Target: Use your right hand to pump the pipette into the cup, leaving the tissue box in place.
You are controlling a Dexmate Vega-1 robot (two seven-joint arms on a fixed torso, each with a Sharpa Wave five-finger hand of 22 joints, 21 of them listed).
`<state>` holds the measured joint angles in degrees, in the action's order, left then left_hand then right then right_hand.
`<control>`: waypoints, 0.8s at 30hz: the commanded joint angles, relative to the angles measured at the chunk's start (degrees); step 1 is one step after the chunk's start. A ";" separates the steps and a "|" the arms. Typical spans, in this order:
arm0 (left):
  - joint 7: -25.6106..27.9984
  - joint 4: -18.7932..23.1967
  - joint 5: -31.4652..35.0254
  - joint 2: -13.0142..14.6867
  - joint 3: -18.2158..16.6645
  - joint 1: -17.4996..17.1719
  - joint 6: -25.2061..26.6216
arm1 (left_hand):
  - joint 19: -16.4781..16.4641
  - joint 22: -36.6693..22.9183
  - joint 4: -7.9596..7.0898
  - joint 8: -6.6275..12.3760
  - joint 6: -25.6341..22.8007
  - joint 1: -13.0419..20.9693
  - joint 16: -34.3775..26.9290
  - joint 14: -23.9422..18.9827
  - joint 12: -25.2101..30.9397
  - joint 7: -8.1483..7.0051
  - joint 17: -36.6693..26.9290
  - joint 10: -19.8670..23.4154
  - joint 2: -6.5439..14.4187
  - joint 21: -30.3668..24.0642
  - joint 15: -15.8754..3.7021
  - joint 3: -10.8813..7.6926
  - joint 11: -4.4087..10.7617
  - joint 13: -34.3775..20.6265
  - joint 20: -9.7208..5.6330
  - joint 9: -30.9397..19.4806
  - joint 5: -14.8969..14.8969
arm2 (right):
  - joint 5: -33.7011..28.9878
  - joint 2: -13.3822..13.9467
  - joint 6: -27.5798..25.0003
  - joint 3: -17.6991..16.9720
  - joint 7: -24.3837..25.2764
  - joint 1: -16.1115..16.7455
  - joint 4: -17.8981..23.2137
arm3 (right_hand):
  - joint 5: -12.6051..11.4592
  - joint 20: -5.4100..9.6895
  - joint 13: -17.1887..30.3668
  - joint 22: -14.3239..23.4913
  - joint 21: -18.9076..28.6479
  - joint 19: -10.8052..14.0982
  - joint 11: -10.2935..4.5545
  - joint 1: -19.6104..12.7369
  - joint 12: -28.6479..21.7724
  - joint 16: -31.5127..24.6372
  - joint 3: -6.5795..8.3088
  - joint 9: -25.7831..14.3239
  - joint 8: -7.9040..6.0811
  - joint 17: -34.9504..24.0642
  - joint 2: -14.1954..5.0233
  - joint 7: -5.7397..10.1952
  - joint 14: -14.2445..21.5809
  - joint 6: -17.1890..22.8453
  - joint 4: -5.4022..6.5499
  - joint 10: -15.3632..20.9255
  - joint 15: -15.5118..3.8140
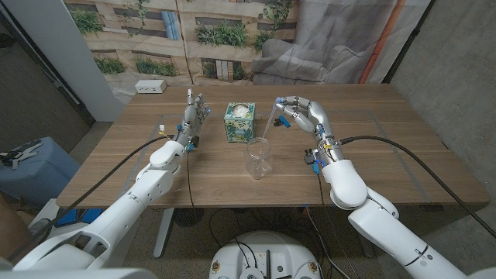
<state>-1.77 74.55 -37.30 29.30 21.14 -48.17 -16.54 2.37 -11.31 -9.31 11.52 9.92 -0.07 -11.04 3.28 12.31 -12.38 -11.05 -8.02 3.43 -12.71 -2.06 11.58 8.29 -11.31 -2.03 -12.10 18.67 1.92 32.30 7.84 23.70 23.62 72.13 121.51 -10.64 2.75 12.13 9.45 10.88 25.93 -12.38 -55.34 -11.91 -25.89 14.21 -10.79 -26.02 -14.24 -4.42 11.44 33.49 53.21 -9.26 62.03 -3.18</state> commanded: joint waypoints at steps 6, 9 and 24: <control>0.03 0.02 0.01 0.00 0.01 -0.01 -0.03 | 0.64 -0.12 -0.05 0.33 0.11 -0.05 -0.33 0.45 0.25 -0.33 -0.34 -0.09 2.44 -0.28 -6.63 0.39 0.18 -0.32 -5.20 -0.13 0.25 | -4.29 -0.55 -0.63 2.69 1.18 -1.22 -2.77 | -0.34 1.50 0.27 0.11 -0.03 0.09 0.06 -0.15 -0.07 -0.20 -0.20 -0.21 0.31 -0.21 -0.38 -0.14 0.37 0.22 0.17 -0.10 -8.62; 0.03 0.02 0.01 0.00 0.01 -0.01 -0.03 | 0.62 -0.12 -0.05 0.33 0.11 -0.05 -0.33 0.43 0.26 -0.33 -0.34 -0.08 2.44 -0.29 -6.61 0.39 0.23 -0.32 -5.20 -0.13 0.25 | -4.58 -0.45 -0.77 2.99 1.06 -1.38 -3.14 | -0.35 1.50 0.28 0.11 -0.03 0.10 0.03 -0.16 -0.09 -0.20 -0.21 -0.21 0.30 -0.21 -0.38 -0.12 0.37 0.31 0.17 -0.09 -8.61; 0.02 0.00 0.01 0.00 0.01 0.01 -0.03 | 0.63 -0.12 -0.05 0.33 0.11 -0.05 -0.33 0.45 0.26 -0.33 -0.34 -0.07 2.44 -0.29 -6.64 0.39 0.15 -0.32 -5.18 -0.13 0.25 | -5.30 0.09 -0.27 3.87 1.21 -1.19 -5.16 | -0.37 1.50 0.33 0.11 -0.06 0.03 0.01 -0.19 -0.16 -0.19 -0.26 -0.23 0.48 -0.14 -0.45 -0.17 0.33 0.26 0.20 -0.04 -8.60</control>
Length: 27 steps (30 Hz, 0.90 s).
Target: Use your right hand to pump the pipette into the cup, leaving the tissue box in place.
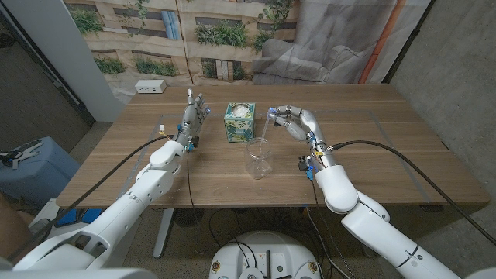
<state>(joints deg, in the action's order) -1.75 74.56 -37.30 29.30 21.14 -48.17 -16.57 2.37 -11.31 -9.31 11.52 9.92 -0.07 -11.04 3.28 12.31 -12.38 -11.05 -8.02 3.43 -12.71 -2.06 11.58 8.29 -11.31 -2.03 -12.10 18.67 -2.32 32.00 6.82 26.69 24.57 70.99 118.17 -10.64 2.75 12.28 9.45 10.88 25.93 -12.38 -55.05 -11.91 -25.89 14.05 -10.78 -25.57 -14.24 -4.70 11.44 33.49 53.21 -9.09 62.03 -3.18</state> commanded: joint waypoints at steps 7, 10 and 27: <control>-0.02 -0.02 0.00 0.00 0.00 0.02 0.00 | 0.60 -0.12 -0.04 0.33 0.10 -0.05 -0.35 0.40 0.24 -0.33 -0.34 -0.10 2.44 -0.30 -6.66 0.39 0.19 -0.32 -5.18 -0.13 0.25 | -2.11 0.24 1.31 1.46 0.84 -0.14 -3.11 | -0.38 1.50 0.18 0.12 -0.06 0.02 0.03 -0.49 -0.12 -0.20 -0.13 -0.25 0.12 -0.13 -0.21 -0.16 0.33 0.25 0.05 -0.16 -8.62; -0.02 -0.02 0.00 0.00 0.00 0.02 -0.01 | 0.62 -0.12 -0.04 0.33 0.10 -0.05 -0.34 0.43 0.22 -0.33 -0.34 -0.17 2.43 -0.29 -6.62 0.39 0.19 -0.32 -5.18 -0.13 0.25 | -2.25 0.23 1.77 1.69 0.75 -0.33 -3.71 | -0.39 1.51 0.21 0.12 -0.06 0.01 0.03 -0.47 -0.13 -0.20 -0.15 -0.25 0.20 -0.12 -0.23 -0.14 0.33 0.14 0.07 -0.17 -8.61; -0.02 -0.03 0.00 0.00 0.00 0.02 -0.01 | 0.61 -0.12 -0.05 0.34 0.09 -0.05 -0.33 0.44 0.27 -0.33 -0.34 -0.05 2.44 -0.29 -6.62 0.39 0.23 -0.32 -5.20 -0.13 0.25 | -5.03 -0.37 3.32 2.96 1.94 -1.29 -7.16 | -0.43 1.61 0.29 0.12 -0.09 -0.11 -0.01 -0.47 -0.21 -0.18 -0.19 -0.26 0.32 -0.05 -0.39 -0.07 0.34 0.33 0.12 -0.16 -8.64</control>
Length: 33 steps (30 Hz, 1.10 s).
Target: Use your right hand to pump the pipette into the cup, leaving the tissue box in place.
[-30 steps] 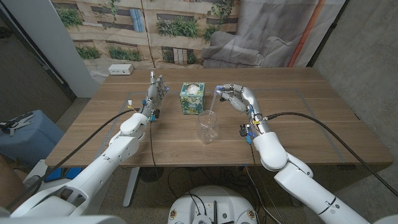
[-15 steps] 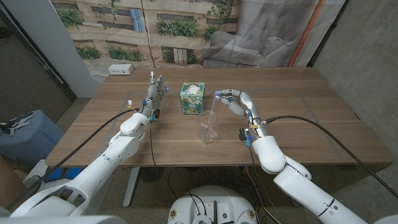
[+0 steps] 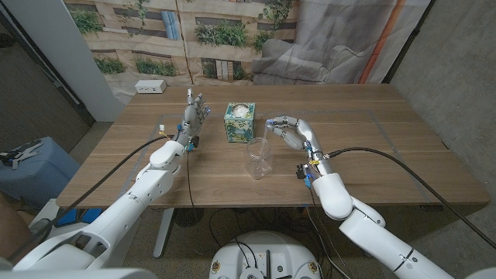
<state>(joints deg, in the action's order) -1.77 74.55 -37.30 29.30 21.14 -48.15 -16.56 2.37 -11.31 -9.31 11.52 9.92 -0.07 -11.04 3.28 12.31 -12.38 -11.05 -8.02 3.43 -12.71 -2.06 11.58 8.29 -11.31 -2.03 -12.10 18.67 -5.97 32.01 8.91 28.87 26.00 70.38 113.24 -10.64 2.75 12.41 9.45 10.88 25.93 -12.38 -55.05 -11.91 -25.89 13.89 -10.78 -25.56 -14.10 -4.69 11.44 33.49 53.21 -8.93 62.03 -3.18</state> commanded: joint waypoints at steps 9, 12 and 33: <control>0.00 -0.02 0.00 0.01 0.00 0.00 0.00 | 0.66 -0.12 -0.05 0.34 0.09 -0.05 -0.34 0.43 0.27 -0.33 -0.34 -0.05 2.44 -0.27 -6.63 0.39 0.17 -0.32 -5.16 -0.14 0.25 | -2.04 -0.36 2.80 1.33 0.40 -1.26 -4.07 | -0.43 1.65 0.20 0.12 -0.05 -0.01 0.02 -0.33 -0.21 -0.22 -0.11 -0.27 0.36 -0.18 -0.44 -0.16 0.41 0.43 0.05 -0.23 -8.48; 0.01 -0.01 0.00 0.01 0.00 0.00 0.00 | 0.64 -0.12 -0.05 0.34 0.08 -0.05 -0.34 0.42 0.27 -0.33 -0.34 -0.05 2.44 -0.28 -6.65 0.39 0.19 -0.32 -5.19 -0.14 0.25 | -2.69 -0.53 2.89 1.49 0.79 -1.30 -4.37 | -0.43 1.66 0.21 0.12 -0.04 0.00 0.02 -0.25 -0.21 -0.26 -0.16 -0.27 0.40 -0.19 -0.42 -0.20 0.46 0.42 0.09 -0.26 -8.41; 0.02 -0.03 0.01 -0.01 0.01 0.01 -0.01 | 0.64 -0.12 -0.05 0.35 0.07 -0.05 -0.33 0.45 0.25 -0.33 -0.34 -0.09 2.45 -0.28 -6.58 0.38 0.21 -0.32 -5.18 -0.14 0.25 | -4.33 -1.98 6.93 2.70 1.88 -2.85 -9.93 | -0.47 1.77 0.28 0.11 -0.02 0.09 0.03 -0.34 -0.36 -0.31 -0.21 -0.27 0.57 -0.17 -0.51 -0.21 0.51 0.51 0.03 0.00 -8.56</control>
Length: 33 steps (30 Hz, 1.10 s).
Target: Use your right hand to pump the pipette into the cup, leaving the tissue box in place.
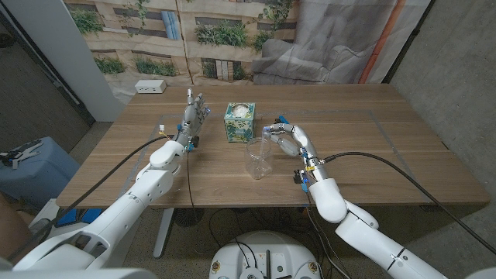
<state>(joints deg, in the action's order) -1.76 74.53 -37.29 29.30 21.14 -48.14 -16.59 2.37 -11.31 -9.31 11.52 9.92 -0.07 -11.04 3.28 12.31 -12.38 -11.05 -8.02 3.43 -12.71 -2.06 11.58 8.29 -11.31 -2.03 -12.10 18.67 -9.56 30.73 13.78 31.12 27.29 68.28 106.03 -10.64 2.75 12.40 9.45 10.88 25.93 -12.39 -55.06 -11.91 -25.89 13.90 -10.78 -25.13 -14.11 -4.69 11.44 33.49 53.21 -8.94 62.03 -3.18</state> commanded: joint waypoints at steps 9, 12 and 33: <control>0.01 -0.01 0.00 -0.02 0.01 0.01 0.01 | 0.64 -0.12 -0.04 0.34 0.09 -0.04 -0.33 0.44 0.23 -0.33 -0.34 -0.14 2.45 -0.28 -6.59 0.38 0.33 -0.32 -5.17 -0.14 0.25 | -0.18 -1.17 2.07 0.45 0.54 -0.79 -3.35 | -0.50 1.78 0.46 0.11 -0.01 0.14 0.07 -0.48 -0.50 -0.31 -0.15 -0.27 0.13 -0.17 -0.57 -0.37 0.54 0.73 -0.05 0.12 -8.73; 0.00 -0.02 0.00 -0.02 0.01 0.01 0.01 | 0.63 -0.12 -0.04 0.34 0.09 -0.04 -0.33 0.44 0.22 -0.33 -0.34 -0.16 2.45 -0.28 -6.63 0.38 0.25 -0.32 -5.18 -0.14 0.25 | -0.38 -1.28 2.03 0.52 0.75 -0.82 -3.55 | -0.52 1.82 0.58 0.11 0.01 0.20 0.06 -0.59 -0.65 -0.40 -0.13 -0.27 0.07 -0.22 -0.60 -0.43 0.67 0.97 -0.11 0.34 -8.78; -0.01 -0.03 0.00 -0.02 0.01 0.01 0.01 | 0.62 -0.12 -0.05 0.36 0.05 -0.05 -0.34 0.42 0.25 -0.33 -0.34 -0.11 2.45 -0.29 -6.59 0.38 0.22 -0.32 -5.19 -0.14 0.25 | -0.14 -2.08 1.59 0.58 1.70 -0.68 -3.76 | -0.71 1.89 1.73 0.11 0.20 0.96 0.05 -2.87 -2.18 -1.47 0.49 -0.29 -0.65 -0.79 -0.71 -0.82 2.36 3.45 -0.86 2.93 -9.38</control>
<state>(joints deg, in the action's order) -1.76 74.51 -37.29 29.28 21.16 -48.13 -16.57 2.37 -11.31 -9.31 11.52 9.92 -0.07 -11.04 3.28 12.31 -12.38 -11.05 -8.02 3.43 -12.71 -2.06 11.58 8.29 -11.31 -2.03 -12.10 18.67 -10.12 29.01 15.85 31.65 28.76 67.45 102.20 -11.07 2.55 13.95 9.45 10.88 26.56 -12.28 -57.64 -13.79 -27.06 14.14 -10.82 -25.51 -14.80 -4.56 10.54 35.26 56.01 -9.66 64.43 -3.48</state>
